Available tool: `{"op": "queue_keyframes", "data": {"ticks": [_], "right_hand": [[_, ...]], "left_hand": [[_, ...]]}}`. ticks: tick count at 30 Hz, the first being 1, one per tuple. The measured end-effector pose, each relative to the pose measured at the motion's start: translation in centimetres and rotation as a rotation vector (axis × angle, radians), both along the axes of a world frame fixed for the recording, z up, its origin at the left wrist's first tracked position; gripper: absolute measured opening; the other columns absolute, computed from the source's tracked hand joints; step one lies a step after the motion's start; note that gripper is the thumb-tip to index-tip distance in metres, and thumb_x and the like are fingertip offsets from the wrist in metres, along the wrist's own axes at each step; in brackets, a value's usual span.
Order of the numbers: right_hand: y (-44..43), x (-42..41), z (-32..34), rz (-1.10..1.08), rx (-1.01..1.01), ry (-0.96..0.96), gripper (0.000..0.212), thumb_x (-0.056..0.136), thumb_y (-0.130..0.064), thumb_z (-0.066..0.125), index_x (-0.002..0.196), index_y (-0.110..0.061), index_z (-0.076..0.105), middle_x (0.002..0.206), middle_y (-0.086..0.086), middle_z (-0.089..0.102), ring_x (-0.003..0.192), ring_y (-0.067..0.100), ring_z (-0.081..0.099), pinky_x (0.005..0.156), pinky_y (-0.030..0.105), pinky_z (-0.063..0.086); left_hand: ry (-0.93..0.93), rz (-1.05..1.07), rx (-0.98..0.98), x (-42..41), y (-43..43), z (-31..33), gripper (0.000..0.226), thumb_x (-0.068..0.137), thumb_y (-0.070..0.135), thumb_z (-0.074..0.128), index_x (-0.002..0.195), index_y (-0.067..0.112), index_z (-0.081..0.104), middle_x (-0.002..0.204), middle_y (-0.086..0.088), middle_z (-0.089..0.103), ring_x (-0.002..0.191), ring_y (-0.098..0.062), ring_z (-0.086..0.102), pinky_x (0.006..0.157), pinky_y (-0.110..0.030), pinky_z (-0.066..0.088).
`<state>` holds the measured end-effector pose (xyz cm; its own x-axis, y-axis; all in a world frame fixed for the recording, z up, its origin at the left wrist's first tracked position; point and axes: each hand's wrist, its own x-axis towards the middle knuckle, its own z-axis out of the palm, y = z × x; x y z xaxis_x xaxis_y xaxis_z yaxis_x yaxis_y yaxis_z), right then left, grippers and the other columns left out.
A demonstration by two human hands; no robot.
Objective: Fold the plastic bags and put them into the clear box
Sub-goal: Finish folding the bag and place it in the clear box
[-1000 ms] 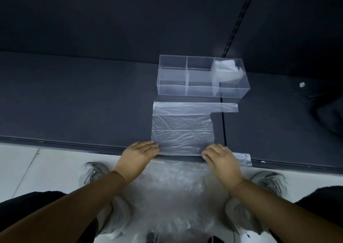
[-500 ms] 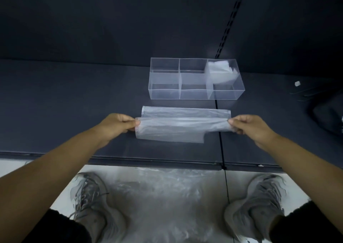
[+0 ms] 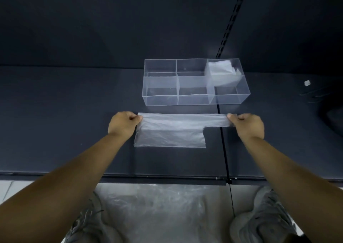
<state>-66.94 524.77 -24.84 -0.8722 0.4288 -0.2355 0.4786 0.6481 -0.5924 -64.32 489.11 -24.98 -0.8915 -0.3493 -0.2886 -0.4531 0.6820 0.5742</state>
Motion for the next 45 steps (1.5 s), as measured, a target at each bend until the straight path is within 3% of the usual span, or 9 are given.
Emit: {"op": "queue_keyframes", "data": {"ticks": [7, 10, 14, 18, 22, 27, 33, 39, 45], "right_hand": [[-0.8, -0.3, 0.0, 0.003, 0.153, -0.038, 0.05, 0.09, -0.049, 0.057, 0.06, -0.009, 0.056, 0.055, 0.003, 0.051, 0.051, 0.016, 0.047, 0.045, 0.023, 0.025], [-1.1, -0.3, 0.2, -0.007, 0.158, -0.041, 0.048, 0.09, -0.049, 0.057, 0.065, -0.008, 0.061, 0.058, 0.003, 0.054, 0.061, 0.026, 0.058, 0.046, 0.024, 0.028], [-3.4, 0.6, 0.8, -0.083, 0.244, 0.125, 0.027, 0.086, -0.032, 0.066, 0.098, -0.009, 0.061, 0.103, 0.012, 0.061, 0.096, 0.034, 0.058, 0.075, 0.038, 0.042], [-10.8, 3.6, 0.6, 0.379, 0.227, 0.45, 0.029, 0.082, -0.008, 0.059, 0.11, -0.009, 0.061, 0.115, 0.014, 0.056, 0.106, 0.033, 0.053, 0.093, 0.04, 0.037], [-16.7, 5.6, -1.4, 0.869, 0.087, 0.223, 0.05, 0.1, -0.025, 0.04, 0.148, -0.013, 0.032, 0.157, 0.005, 0.027, 0.146, 0.02, 0.018, 0.121, 0.036, 0.008], [-12.2, 3.5, -3.8, 0.851, 0.477, 0.06, 0.064, 0.099, -0.052, 0.013, 0.153, -0.021, -0.004, 0.16, -0.001, -0.012, 0.146, 0.014, -0.017, 0.117, 0.039, -0.014], [-4.2, 2.4, -3.1, 0.68, 0.612, -0.061, 0.067, 0.096, -0.056, 0.009, 0.153, -0.023, -0.005, 0.162, 0.001, -0.011, 0.148, 0.017, -0.013, 0.116, 0.044, -0.017], [-4.3, 5.6, 0.0, 0.804, 0.41, 0.281, 0.037, 0.083, -0.04, 0.068, 0.113, -0.019, 0.06, 0.12, 0.003, 0.051, 0.115, 0.026, 0.047, 0.096, 0.035, 0.026], [-5.4, 7.0, 0.0, 0.807, 0.351, 0.19, 0.004, 0.085, -0.02, 0.069, 0.082, -0.019, 0.067, 0.095, -0.003, 0.054, 0.095, 0.02, 0.05, 0.078, 0.028, 0.024]], "left_hand": [[0.543, -0.162, -0.375, 3.1, 3.3, 0.0, 0.018, 0.086, 0.004, 0.061, 0.103, 0.003, 0.066, 0.118, -0.022, 0.058, 0.105, -0.041, 0.054, 0.091, -0.046, 0.042], [0.393, -0.492, -0.409, 4.5, 4.8, -1.6, 0.042, 0.101, 0.021, 0.039, 0.139, 0.004, 0.045, 0.149, -0.017, 0.037, 0.141, -0.032, 0.03, 0.119, -0.042, 0.013], [0.146, -0.534, -0.52, 5.2, 4.6, -3.6, 0.071, 0.094, 0.057, 0.004, 0.152, 0.015, -0.001, 0.161, -0.003, -0.002, 0.145, -0.017, -0.013, 0.117, -0.033, -0.013], [0.111, -0.544, -0.575, 5.2, 4.7, -3.8, 0.077, 0.085, 0.067, -0.012, 0.148, 0.022, -0.012, 0.158, 0.001, -0.011, 0.146, -0.023, -0.014, 0.116, -0.038, -0.016], [0.072, -0.536, -0.597, 5.3, 4.7, -3.8, 0.08, 0.077, 0.064, -0.032, 0.145, 0.024, -0.02, 0.157, 0.001, -0.019, 0.146, -0.027, -0.016, 0.115, -0.045, -0.015], [0.04, -0.507, -0.596, 5.1, 4.5, -3.9, 0.084, 0.078, 0.074, -0.017, 0.143, 0.023, -0.025, 0.157, -0.008, -0.021, 0.145, -0.025, -0.019, 0.114, -0.044, -0.018], [-0.013, -0.491, -0.628, 5.0, 4.7, -3.3, 0.099, 0.073, 0.077, -0.015, 0.149, 0.013, -0.018, 0.159, -0.012, -0.013, 0.146, -0.028, -0.016, 0.115, -0.048, -0.013], [0.156, -0.52, -0.603, 5.8, 5.8, -1.3, 0.09, 0.088, 0.069, 0.016, 0.152, 0.007, 0.005, 0.16, -0.011, 0.0, 0.148, -0.027, -0.005, 0.116, -0.044, -0.016], [0.199, -0.78, -0.369, 7.2, 8.3, -1.2, 0.074, 0.096, 0.051, 0.042, 0.152, 0.01, 0.015, 0.16, -0.003, 0.012, 0.147, -0.015, 0.004, 0.116, -0.025, -0.014]]}}
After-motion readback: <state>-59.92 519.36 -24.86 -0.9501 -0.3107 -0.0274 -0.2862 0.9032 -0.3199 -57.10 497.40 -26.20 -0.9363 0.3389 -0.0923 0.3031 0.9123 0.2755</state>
